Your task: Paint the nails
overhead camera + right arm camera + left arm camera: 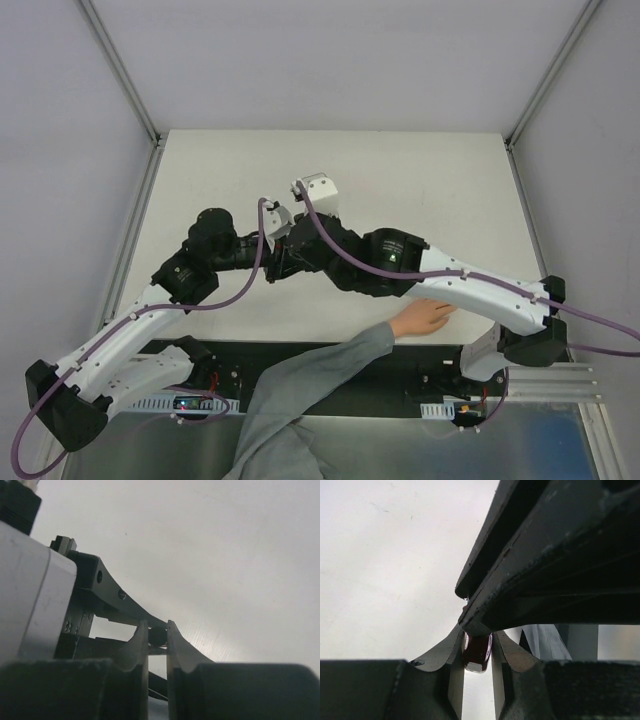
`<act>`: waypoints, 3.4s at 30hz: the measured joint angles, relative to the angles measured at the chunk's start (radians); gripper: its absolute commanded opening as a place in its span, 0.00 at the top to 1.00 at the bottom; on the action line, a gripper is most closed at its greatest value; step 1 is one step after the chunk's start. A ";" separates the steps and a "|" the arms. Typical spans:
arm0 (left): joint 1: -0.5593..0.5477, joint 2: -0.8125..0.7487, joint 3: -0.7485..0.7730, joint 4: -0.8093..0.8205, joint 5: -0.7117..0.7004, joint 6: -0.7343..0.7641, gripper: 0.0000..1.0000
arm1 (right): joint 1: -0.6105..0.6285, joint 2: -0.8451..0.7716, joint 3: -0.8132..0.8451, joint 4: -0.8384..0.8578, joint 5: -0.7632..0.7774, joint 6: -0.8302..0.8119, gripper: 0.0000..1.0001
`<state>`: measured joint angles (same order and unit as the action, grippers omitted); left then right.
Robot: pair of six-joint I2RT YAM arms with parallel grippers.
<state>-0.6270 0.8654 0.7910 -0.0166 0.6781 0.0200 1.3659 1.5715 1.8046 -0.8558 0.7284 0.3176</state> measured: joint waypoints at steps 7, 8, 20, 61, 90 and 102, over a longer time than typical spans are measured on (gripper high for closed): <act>0.007 0.020 0.016 0.044 0.088 -0.008 1.00 | -0.096 -0.131 -0.094 0.036 -0.245 -0.122 0.36; 0.007 0.026 0.025 0.055 0.123 -0.009 1.00 | -0.117 -0.156 -0.095 0.031 -0.294 -0.149 0.35; 0.013 0.119 0.095 0.101 0.563 -0.077 1.00 | -0.272 -0.251 -0.055 0.028 -0.985 -0.454 0.58; 0.033 0.037 0.054 0.092 0.265 -0.054 1.00 | -0.172 -0.222 -0.084 0.054 -0.493 -0.274 0.48; 0.033 0.116 0.060 0.300 0.650 -0.267 1.00 | -0.319 -0.196 -0.071 0.062 -1.206 -0.563 1.00; 0.042 -0.023 0.029 0.018 0.043 -0.107 1.00 | 0.072 -0.026 -0.050 0.119 0.107 -0.127 0.96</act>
<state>-0.5846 0.8425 0.8204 0.0017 0.7216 -0.0872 1.4376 1.5455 1.7550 -0.7372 0.8356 0.1909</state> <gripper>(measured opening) 0.207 0.131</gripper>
